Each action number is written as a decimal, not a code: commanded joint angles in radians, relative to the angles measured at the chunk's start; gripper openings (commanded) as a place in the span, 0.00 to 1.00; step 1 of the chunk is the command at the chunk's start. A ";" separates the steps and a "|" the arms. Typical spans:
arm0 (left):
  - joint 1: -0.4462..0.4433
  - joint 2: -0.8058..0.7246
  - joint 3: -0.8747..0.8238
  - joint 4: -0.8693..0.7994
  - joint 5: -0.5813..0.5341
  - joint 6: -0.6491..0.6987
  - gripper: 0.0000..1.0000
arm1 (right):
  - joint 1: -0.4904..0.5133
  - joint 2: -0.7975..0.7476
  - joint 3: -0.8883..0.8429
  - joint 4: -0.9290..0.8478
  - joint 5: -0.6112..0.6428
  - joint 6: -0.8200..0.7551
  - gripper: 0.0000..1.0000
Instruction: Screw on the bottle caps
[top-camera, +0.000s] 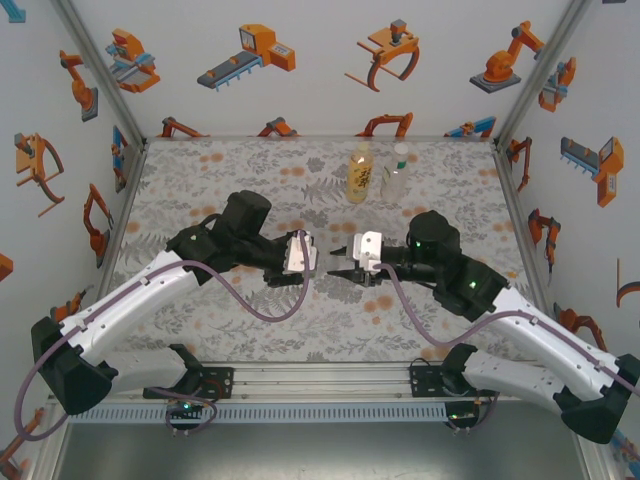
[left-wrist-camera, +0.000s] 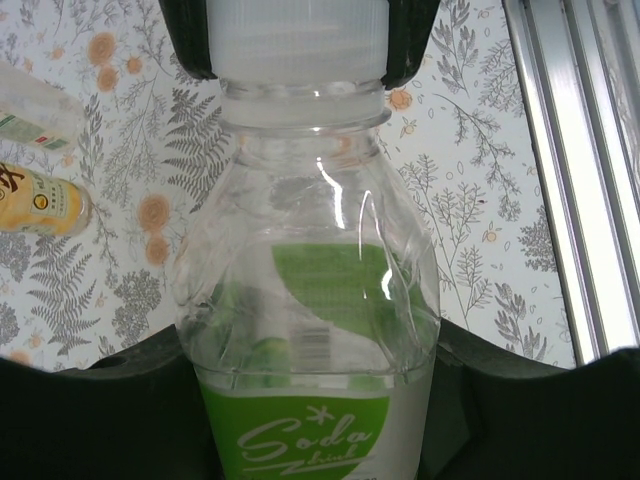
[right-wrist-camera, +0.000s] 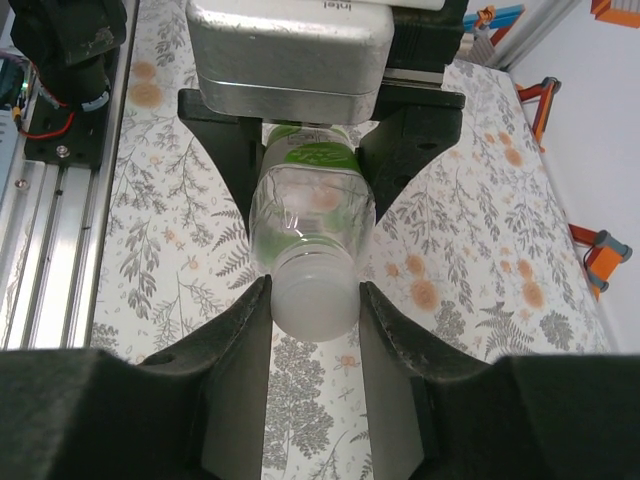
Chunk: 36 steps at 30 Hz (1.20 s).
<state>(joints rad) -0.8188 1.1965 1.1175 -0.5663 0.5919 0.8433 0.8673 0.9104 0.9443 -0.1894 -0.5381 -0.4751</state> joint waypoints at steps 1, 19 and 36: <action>-0.003 -0.010 0.004 0.021 0.016 -0.014 0.00 | -0.001 -0.025 -0.016 0.031 0.005 0.030 0.22; -0.003 -0.056 -0.053 0.133 -0.080 -0.041 0.00 | -0.002 -0.096 -0.204 0.269 0.453 1.034 0.00; -0.020 -0.003 -0.038 0.116 -0.158 -0.050 0.00 | -0.002 -0.090 -0.314 0.383 0.546 1.621 0.00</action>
<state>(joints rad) -0.8261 1.2030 1.0695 -0.4534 0.3885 0.7830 0.8742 0.8433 0.6361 0.1875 -0.0723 1.1004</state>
